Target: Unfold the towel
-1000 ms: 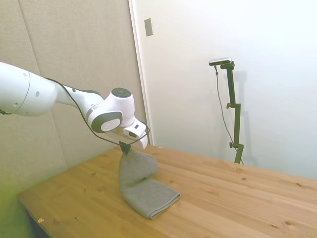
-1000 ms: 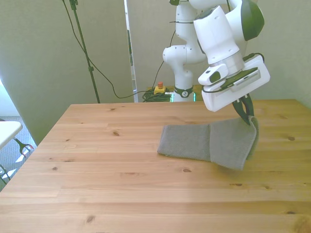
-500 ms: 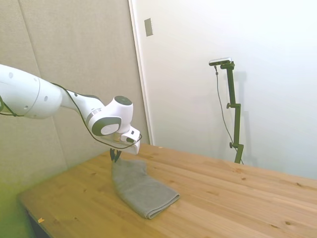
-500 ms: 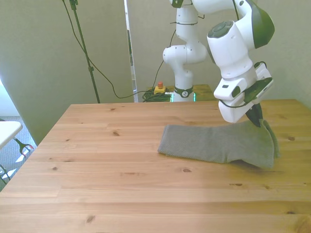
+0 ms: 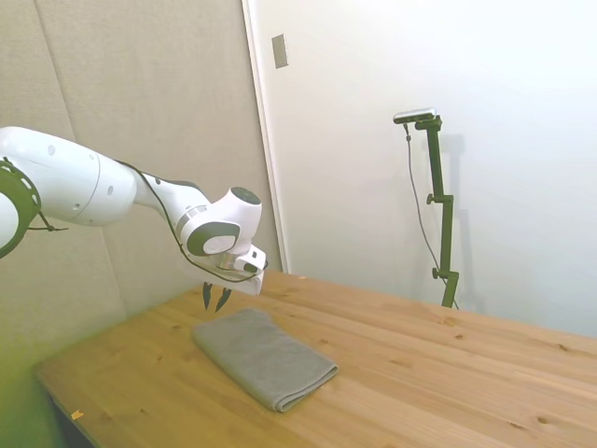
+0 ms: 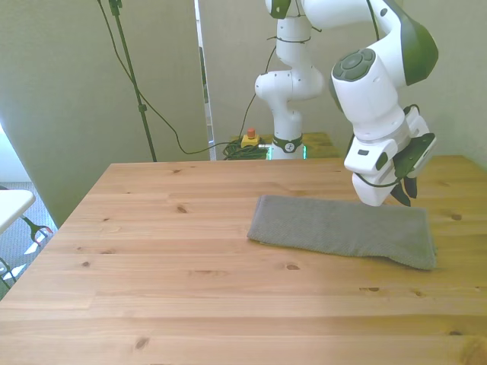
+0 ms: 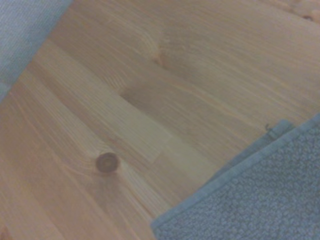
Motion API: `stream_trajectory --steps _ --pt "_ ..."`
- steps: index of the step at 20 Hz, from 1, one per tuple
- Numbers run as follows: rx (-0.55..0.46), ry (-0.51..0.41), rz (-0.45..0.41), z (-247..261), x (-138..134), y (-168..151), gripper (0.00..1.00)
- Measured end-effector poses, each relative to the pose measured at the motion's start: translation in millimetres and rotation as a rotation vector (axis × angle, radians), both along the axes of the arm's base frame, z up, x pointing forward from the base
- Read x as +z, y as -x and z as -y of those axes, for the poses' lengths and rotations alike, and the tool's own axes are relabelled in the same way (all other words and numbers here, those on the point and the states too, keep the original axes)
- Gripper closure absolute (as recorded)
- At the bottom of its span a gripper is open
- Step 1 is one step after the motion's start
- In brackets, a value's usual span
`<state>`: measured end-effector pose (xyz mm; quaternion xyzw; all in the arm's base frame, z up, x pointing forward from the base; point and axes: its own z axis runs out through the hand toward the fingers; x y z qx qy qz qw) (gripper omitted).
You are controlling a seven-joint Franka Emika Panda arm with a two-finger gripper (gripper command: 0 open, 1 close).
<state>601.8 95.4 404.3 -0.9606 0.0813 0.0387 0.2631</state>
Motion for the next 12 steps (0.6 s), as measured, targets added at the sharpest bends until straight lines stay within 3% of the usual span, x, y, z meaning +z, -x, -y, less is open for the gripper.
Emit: stream_trajectory --steps 6,12 --pt "-0.228 0.149 0.07 -6.9 12.1 6.3 0.0" --pt "-0.496 0.242 0.086 4.5 33.9 82.6 0.0"
